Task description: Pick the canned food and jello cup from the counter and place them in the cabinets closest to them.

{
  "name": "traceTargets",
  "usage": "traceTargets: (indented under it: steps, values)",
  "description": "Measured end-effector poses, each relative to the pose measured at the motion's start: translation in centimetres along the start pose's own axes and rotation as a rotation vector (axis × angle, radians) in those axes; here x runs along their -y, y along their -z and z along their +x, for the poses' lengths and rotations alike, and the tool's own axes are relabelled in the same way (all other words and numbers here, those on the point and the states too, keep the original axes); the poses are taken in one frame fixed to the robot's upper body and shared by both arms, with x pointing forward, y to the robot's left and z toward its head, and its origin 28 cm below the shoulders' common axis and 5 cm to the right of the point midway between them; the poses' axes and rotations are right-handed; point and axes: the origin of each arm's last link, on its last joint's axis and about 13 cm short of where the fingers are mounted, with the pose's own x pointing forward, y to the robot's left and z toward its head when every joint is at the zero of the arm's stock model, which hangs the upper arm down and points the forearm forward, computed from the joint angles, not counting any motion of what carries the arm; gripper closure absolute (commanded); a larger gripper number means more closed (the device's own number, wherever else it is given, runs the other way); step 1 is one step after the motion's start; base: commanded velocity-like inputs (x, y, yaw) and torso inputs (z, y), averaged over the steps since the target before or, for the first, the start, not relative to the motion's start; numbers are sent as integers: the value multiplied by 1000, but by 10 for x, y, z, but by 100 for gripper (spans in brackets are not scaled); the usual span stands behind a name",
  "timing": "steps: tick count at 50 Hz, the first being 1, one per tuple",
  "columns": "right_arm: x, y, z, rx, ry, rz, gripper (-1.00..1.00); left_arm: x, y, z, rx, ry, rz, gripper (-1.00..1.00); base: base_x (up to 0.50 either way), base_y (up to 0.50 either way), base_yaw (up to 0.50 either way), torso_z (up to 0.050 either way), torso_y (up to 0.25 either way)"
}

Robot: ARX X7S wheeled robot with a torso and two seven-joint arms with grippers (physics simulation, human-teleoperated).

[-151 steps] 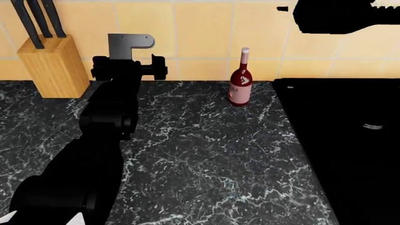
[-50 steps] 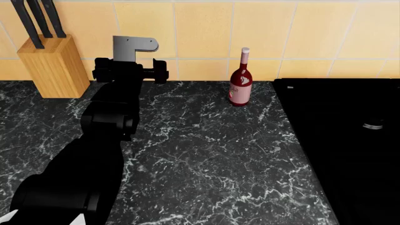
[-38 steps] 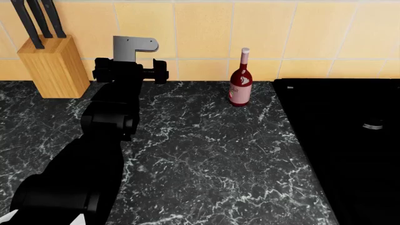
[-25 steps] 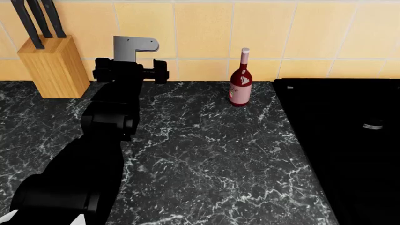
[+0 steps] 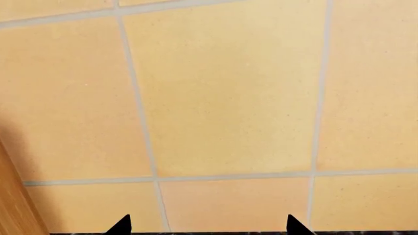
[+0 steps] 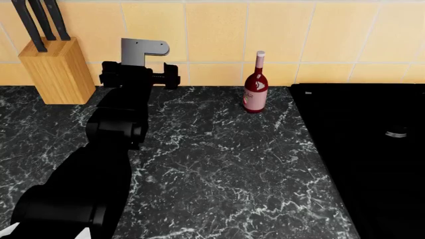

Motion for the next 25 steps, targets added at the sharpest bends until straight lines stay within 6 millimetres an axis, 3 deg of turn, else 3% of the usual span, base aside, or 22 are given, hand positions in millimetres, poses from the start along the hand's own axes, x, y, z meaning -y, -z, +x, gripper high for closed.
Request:
traceTargets:
  steps: [25]
  values:
    - [0,-5,1,-29,-9,-7,-100,0,0,0,0,3,-5,-100,8,1,4,0,0]
